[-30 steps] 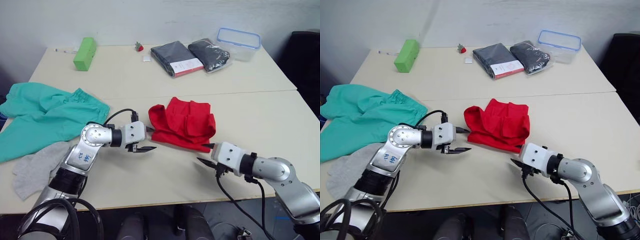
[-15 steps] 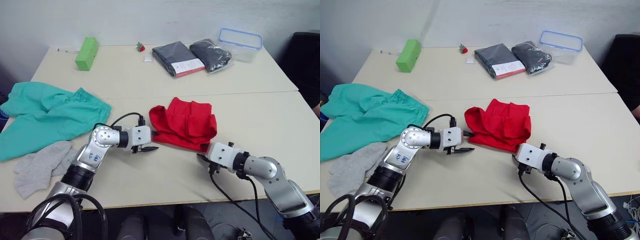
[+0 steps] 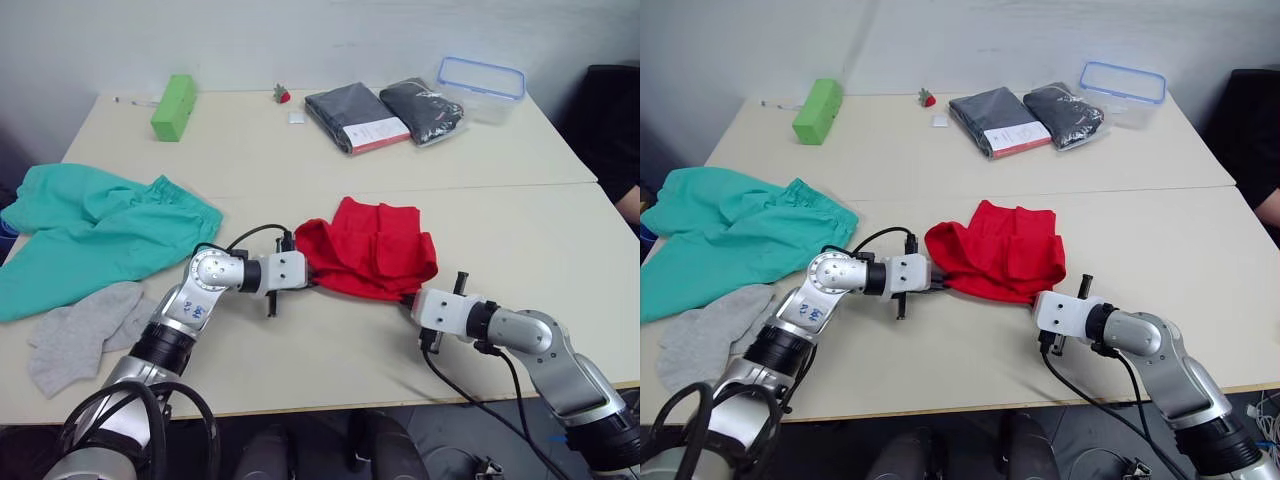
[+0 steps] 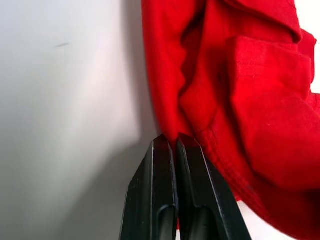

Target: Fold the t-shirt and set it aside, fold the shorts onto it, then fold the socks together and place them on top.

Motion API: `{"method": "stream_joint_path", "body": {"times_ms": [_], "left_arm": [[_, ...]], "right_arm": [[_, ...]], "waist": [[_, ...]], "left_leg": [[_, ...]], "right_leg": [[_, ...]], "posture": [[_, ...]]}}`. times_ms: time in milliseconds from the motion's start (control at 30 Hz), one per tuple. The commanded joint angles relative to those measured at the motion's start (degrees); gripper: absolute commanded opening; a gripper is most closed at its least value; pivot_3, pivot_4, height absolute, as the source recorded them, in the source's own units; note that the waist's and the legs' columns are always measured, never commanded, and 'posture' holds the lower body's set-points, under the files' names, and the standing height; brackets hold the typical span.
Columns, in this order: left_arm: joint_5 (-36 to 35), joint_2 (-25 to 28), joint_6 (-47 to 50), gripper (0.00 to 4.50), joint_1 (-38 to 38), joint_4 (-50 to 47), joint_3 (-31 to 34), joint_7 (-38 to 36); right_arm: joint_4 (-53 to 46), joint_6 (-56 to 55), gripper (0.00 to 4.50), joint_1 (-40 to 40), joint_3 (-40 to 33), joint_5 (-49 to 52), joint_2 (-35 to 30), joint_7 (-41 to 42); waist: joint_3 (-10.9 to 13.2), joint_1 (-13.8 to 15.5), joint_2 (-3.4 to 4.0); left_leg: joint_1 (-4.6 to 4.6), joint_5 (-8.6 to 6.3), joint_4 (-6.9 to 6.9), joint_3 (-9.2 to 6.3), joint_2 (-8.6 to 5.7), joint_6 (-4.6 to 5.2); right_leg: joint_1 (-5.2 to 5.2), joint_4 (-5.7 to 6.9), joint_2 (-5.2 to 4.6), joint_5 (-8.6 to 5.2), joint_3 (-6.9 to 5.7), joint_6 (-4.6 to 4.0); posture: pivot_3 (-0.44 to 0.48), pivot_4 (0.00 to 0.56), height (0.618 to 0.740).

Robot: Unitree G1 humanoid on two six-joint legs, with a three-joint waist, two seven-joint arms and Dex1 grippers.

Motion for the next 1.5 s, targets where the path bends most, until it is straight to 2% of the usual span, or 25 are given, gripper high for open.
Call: {"method": "stream_joint_path", "body": {"times_ms": [33,267,467,667,700,767,867,900,1033,1167,1300,1400,1500], "left_arm": [[-2.7,4.6,4.2,0.03,5.3,-8.7,-0.1,-5.3],[-6.5,13.3,14.7,0.03,19.0,-27.6,3.0,-5.3],[-7.6,12.9,22.3,0.03,23.5,-34.6,3.3,-1.5],[-8.5,13.2,24.6,0.03,24.2,-34.6,3.4,-0.9],[-9.4,13.5,24.9,0.57,24.6,-34.7,3.9,-1.5],[-11.4,14.7,24.8,1.07,25.7,-34.8,5.9,-2.7],[-17.7,17.1,27.0,2.15,27.4,-36.2,11.7,-5.2],[-19.6,18.2,28.0,2.36,27.8,-36.5,13.8,-6.1],[-23.0,22.2,27.8,3.58,26.8,-35.0,19.8,-8.4],[-20.8,23.9,21.6,3.58,21.9,-28.4,20.9,-9.7],[-13.3,20.3,8.8,3.58,12.6,-17.4,15.0,-9.0],[-10.2,17.7,3.1,3.58,7.9,-11.8,11.2,-10.2],[-9.1,15.1,0.3,3.58,4.2,-8.5,8.5,-11.1]], "right_arm": [[-0.5,-8.8,0.0,1.5,-0.5,2.5,-2.1,3.3],[-1.0,-23.6,0.0,6.9,-0.6,6.7,-6.6,9.8],[2.0,-29.1,0.0,7.7,-0.4,5.1,-7.3,10.3],[1.9,-28.7,0.0,8.0,-1.2,6.3,-8.2,11.1],[1.2,-27.7,0.45,8.4,-1.5,7.3,-8.6,11.6],[-0.8,-26.0,0.95,9.3,-2.3,9.8,-9.9,12.7],[-3.4,-25.7,2.06,10.9,-5.2,12.7,-11.7,13.2],[-4.4,-25.2,2.32,11.5,-6.6,14.2,-12.4,13.5],[-5.0,-24.3,3.67,12.9,-12.2,18.5,-14.8,14.9],[-0.6,-24.5,3.67,10.3,-15.2,19.3,-15.1,15.3],[7.6,-28.7,3.67,3.8,-12.2,14.9,-13.2,15.1],[12.6,-34.9,3.67,0.7,-9.1,11.0,-12.5,16.0],[14.6,-36.3,3.67,-2.0,-6.7,10.7,-11.0,16.0]], "waist": [[0.0,-0.3,0.0],[0.0,-1.0,0.01],[0.0,-0.7,0.01],[0.0,-0.6,0.02],[0.0,-0.7,0.02],[0.0,-0.7,0.02],[0.0,-0.8,0.02],[0.0,-0.8,0.02],[0.0,-0.9,0.01],[0.0,-0.5,0.02],[0.0,-0.3,0.02],[0.0,-0.3,0.02],[0.0,-0.3,0.01]], "left_leg": [[0.01,-0.01,-0.01,0.0,0.03,-0.02],[0.04,-0.03,-0.02,-0.05,0.09,-0.06],[0.09,-0.04,0.03,-0.06,0.05,-0.08],[0.1,-0.04,0.04,-0.06,0.03,-0.08],[0.1,-0.04,0.04,-0.05,0.03,-0.08],[0.09,-0.04,0.04,-0.06,0.05,-0.08],[0.1,-0.05,0.04,-0.06,0.1,-0.1],[0.1,-0.06,0.04,-0.09,0.12,-0.13],[0.12,-0.08,0.05,-0.1,0.16,-0.19],[0.11,-0.08,0.08,-0.11,0.1,-0.19],[0.14,-0.08,0.08,-0.06,0.05,-0.19],[0.09,-0.08,0.06,0.01,0.07,-0.19],[0.07,-0.08,0.06,0.08,0.09,-0.19]], "right_leg": [[0.0,-0.01,0.0,-0.01,0.01,-0.01],[0.03,-0.05,-0.06,-0.02,0.42,-0.04],[0.06,-0.16,-0.05,-0.05,0.51,-0.09],[0.06,-0.15,-0.09,-0.06,0.52,-0.1],[0.06,-0.15,-0.11,-0.06,0.52,-0.1],[0.05,-0.13,-0.17,-0.06,0.53,-0.11],[0.03,-0.12,-0.25,-0.1,0.52,-0.17],[0.02,-0.1,-0.26,-0.12,0.5,-0.21],[0.03,-0.07,-0.25,-0.16,0.49,-0.27],[0.04,-0.07,-0.12,-0.15,0.45,-0.27],[0.04,-0.03,-0.02,-0.15,0.45,-0.27],[0.0,0.05,0.06,-0.15,0.41,-0.26],[-0.02,0.15,0.12,-0.14,0.26,-0.25]], "posture": [[0.0,0.15,0.74],[0.0,0.15,0.74],[0.0,0.15,0.74],[0.0,0.15,0.74],[0.0,0.15,0.74],[0.0,0.15,0.74],[0.0,0.15,0.74],[0.0,0.15,0.74],[0.0,0.15,0.74],[0.0,0.15,0.74],[0.0,0.15,0.74],[0.0,0.15,0.74],[0.0,0.15,0.74]]}}
